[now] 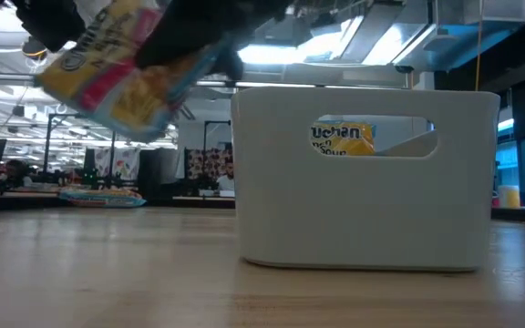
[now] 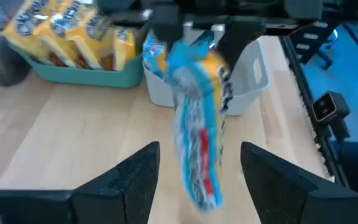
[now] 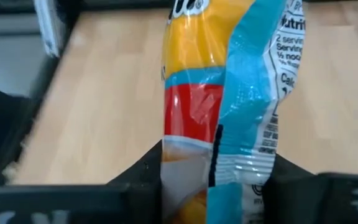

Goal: Sort Maruchan noodles
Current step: Put the blue noodle pack into the gray bin

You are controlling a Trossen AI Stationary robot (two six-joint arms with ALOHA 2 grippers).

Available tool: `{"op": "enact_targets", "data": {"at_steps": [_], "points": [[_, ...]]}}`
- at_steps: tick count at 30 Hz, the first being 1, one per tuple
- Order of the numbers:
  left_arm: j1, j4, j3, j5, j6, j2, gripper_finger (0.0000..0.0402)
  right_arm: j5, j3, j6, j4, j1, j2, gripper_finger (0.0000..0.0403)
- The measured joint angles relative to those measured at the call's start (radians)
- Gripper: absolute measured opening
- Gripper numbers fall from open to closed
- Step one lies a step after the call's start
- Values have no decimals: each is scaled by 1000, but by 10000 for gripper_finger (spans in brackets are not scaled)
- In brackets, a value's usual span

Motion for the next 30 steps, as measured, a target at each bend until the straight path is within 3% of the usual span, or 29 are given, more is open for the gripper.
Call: {"op": "enact_targets", "data": {"at_steps": [10, 16, 22, 28, 30], "points": [[1, 46, -112, -56, -23, -85, 221, 138, -14, -50, -89, 40, -51, 118], [6, 185, -188, -38, -31, -84, 239, 159, -214, -22, 39, 28, -186, 110], [54, 431, -260, -89, 74, -62, 273, 231, -472, 4, 466, 31, -336, 120], [108, 775, -309, -95, 235, 12, 276, 254, -621, -50, 912, 29, -320, 114], [125, 846, -309, -93, 267, 39, 276, 267, -635, -69, 967, 29, -304, 114]]}}
